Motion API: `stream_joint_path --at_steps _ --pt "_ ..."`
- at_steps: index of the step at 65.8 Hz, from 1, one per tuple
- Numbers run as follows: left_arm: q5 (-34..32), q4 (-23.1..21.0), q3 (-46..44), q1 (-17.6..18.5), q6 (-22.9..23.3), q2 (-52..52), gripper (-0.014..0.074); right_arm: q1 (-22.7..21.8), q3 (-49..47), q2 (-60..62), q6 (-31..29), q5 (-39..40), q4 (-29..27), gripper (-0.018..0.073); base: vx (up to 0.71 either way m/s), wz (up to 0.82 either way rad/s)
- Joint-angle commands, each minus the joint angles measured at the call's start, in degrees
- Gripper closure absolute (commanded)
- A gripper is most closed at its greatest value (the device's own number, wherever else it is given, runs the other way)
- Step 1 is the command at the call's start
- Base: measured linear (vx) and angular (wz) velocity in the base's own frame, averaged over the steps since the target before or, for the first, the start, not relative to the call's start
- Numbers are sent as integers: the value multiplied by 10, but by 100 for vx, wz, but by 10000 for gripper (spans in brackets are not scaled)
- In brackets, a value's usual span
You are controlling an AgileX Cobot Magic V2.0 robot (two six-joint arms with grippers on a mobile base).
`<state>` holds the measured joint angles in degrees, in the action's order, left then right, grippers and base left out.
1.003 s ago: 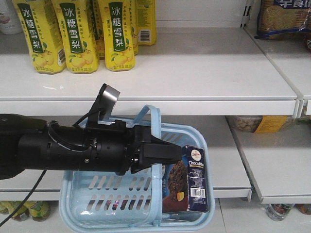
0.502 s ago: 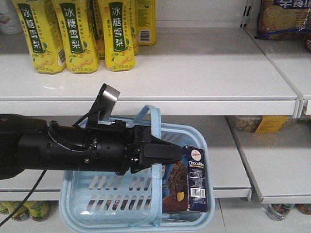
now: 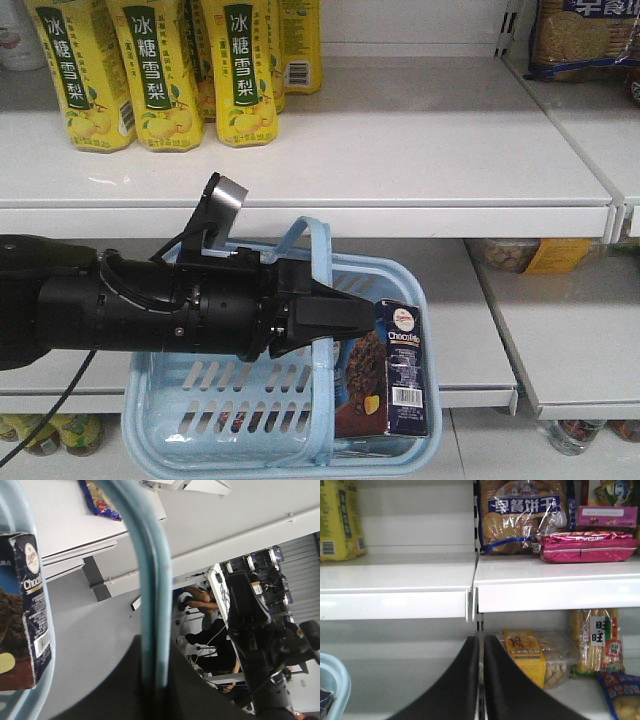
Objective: Left arm holds basket, right arm returns cookies
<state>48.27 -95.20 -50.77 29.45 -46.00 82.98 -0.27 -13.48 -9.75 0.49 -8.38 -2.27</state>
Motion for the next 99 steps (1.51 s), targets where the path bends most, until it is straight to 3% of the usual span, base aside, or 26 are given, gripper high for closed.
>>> stream_joint_path --at_steps 1,11,50,62,83,99 --pt "18 -64 -20 3 -11 -23 599 -3 -55 -71 2 17 -18 570 0 0" --pt "18 -64 -20 3 -11 -23 599 -3 -87 -143 2 22 -55 570 0 0" --pt "18 -64 -20 3 -11 -23 599 -3 -87 -196 -19 76 -54 545 0 0" --pt "18 -64 -20 3 -11 -23 599 -3 -87 -196 -19 75 -54 447 0 0" --pt "18 -64 -20 3 -11 -23 599 -3 -87 -196 -19 78 -54 181 0 0" --pt "18 -64 -20 3 -11 -23 599 -3 -87 -196 -18 84 -56 142 0 0"
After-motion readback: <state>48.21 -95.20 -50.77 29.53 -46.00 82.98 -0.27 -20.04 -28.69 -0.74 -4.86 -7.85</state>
